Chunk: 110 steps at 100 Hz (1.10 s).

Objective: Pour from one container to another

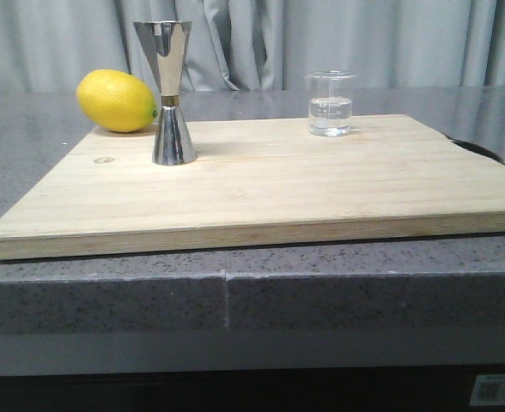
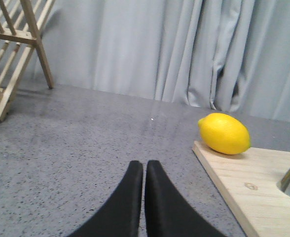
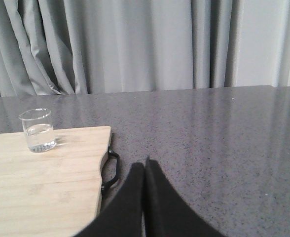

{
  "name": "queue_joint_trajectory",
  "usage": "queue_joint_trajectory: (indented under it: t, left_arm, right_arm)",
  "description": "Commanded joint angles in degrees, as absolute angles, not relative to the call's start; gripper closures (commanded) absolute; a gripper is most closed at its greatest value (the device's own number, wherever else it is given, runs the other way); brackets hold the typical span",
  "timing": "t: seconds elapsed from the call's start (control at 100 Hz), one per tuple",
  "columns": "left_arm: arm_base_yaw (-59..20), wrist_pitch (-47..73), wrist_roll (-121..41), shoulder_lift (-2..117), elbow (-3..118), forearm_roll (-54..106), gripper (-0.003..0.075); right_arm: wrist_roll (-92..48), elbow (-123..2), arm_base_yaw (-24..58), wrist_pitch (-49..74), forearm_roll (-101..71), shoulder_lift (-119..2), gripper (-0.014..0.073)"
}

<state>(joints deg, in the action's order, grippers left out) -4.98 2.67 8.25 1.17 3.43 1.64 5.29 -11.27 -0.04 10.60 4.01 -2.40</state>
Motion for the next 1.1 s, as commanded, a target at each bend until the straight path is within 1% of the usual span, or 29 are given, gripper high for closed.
queue_joint_trajectory:
  t: [0.0, 0.17, 0.38, 0.55, 0.64, 0.73, 0.81, 0.95, 1.09]
  left_arm:
    - [-7.2, 0.4, 9.0, 5.2, 9.0, 2.0, 0.0739]
    - [-10.9, 6.2, 9.0, 16.3, 20.6, 2.0, 0.0739]
    - [-15.6, 15.4, 8.0, 32.6, 40.2, 1.9, 0.0739]
    - [-17.7, 32.2, 1.8, 45.2, 57.4, 1.5, 0.0739]
    - [-17.8, 37.9, -2.0, 51.2, 64.1, 1.7, 0.0739]
    - [-17.8, 39.3, -3.8, 56.0, 67.8, 2.8, 0.0739]
    - [-17.8, 37.4, -3.8, 59.2, 68.7, 5.0, 0.0739]
    - [-17.8, 33.2, -3.8, 64.4, 68.7, 9.3, 0.0739]
    - [-17.8, 31.9, -3.8, 68.1, 68.7, 9.7, 0.0739]
  right_arm:
    - [5.4, -16.7, -0.3, 7.8, 4.1, -7.6, 0.0664]
    - [5.4, -23.9, -0.3, 7.8, 4.1, -17.9, 0.0664]
    - [5.4, -33.4, -0.3, 7.8, 4.1, -29.8, 0.0664]
    - [5.4, -40.3, -0.3, 8.1, 4.1, -37.0, 0.0664]
    - [5.4, -43.8, -0.3, 9.7, 4.1, -40.2, 0.0664]
    - [5.4, -47.6, -0.3, 14.1, 4.1, -43.3, 0.0664]
    - [5.4, -49.6, -0.3, 16.4, 4.1, -45.6, 0.0664]
    - [5.4, -49.9, -0.3, 13.4, 4.1, -48.7, 0.0664]
    - [5.4, -49.9, -0.3, 13.1, 4.1, -51.2, 0.0664]
